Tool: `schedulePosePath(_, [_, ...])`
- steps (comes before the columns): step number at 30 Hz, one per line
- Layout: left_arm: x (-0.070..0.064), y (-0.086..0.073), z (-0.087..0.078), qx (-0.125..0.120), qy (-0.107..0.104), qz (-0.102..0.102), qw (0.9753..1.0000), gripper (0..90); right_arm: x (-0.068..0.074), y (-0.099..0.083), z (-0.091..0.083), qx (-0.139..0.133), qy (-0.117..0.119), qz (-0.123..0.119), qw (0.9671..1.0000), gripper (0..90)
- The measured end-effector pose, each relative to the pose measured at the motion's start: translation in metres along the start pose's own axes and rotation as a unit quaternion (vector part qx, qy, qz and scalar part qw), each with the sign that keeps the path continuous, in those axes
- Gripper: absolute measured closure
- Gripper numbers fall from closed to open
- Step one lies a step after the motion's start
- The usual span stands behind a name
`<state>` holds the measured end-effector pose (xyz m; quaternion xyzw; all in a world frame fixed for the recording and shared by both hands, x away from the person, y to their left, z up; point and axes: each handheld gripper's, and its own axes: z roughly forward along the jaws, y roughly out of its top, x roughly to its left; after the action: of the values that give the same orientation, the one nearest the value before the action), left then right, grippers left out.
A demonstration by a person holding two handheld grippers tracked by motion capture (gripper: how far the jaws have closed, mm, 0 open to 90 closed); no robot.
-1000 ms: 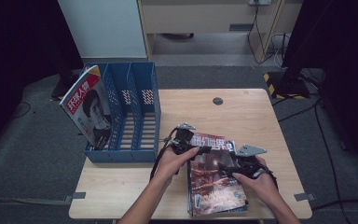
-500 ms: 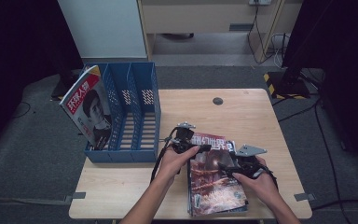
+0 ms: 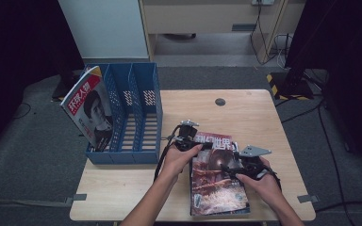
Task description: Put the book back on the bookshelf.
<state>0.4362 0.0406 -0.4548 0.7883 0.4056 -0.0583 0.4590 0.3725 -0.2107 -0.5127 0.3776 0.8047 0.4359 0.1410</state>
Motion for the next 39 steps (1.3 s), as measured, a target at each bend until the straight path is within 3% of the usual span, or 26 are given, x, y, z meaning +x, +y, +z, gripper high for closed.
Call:
schedulePosePath(5, [0.001, 0.002, -0.002, 0.000, -0.007, -0.004, 1.0000, 78.0, -0.003, 0.000, -0.001, -0.002, -0.001, 0.009, 1.0000, 11.5])
schedulePosePath(13, [-0.005, 0.014, -0.012, -0.006, -0.011, 0.004, 0.9999, 80.5, -0.012, 0.000, -0.010, -0.014, -0.001, 0.029, 0.9995, 11.2])
schedulePosePath(23, [-0.020, 0.037, -0.031, -0.014, 0.006, 0.038, 0.9992, 83.2, -0.022, -0.001, -0.019, -0.022, -0.009, 0.047, 0.9986, 11.5])
schedulePosePath(39, [-0.019, 0.043, -0.035, -0.014, 0.013, 0.043, 0.9989, 83.4, -0.030, -0.006, -0.020, 0.001, -0.039, 0.045, 0.9982, 11.7])
